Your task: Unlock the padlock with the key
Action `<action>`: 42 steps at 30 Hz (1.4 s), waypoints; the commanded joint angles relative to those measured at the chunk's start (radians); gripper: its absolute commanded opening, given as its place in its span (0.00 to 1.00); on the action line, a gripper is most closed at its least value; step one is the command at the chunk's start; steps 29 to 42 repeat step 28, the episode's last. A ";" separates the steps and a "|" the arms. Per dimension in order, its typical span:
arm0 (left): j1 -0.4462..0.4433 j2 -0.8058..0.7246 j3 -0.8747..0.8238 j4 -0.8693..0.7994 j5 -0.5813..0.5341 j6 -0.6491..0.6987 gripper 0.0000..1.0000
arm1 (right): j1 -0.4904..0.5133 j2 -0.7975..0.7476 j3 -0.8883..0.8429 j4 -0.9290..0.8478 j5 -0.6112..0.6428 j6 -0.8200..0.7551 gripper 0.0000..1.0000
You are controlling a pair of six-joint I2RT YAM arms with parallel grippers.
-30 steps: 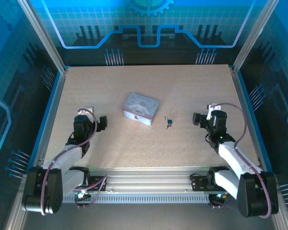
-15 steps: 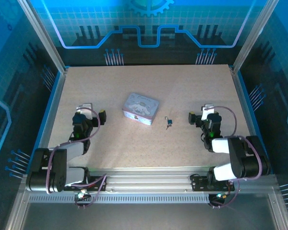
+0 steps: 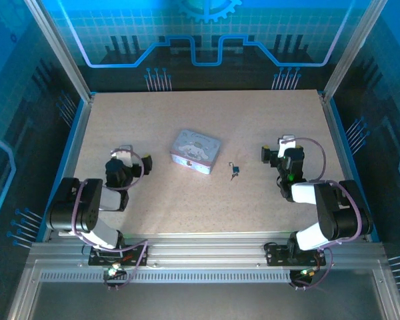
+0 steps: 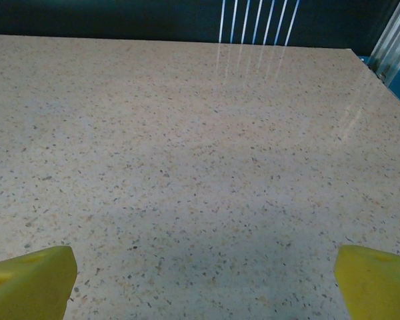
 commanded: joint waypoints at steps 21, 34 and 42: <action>-0.026 -0.007 0.126 -0.120 -0.012 0.022 0.99 | 0.018 0.011 0.010 -0.005 0.025 -0.016 1.00; -0.027 -0.006 0.128 -0.120 -0.011 0.024 0.99 | 0.014 0.012 0.013 -0.009 0.014 -0.019 1.00; -0.027 -0.006 0.128 -0.120 -0.011 0.024 0.99 | 0.014 0.012 0.013 -0.009 0.014 -0.019 1.00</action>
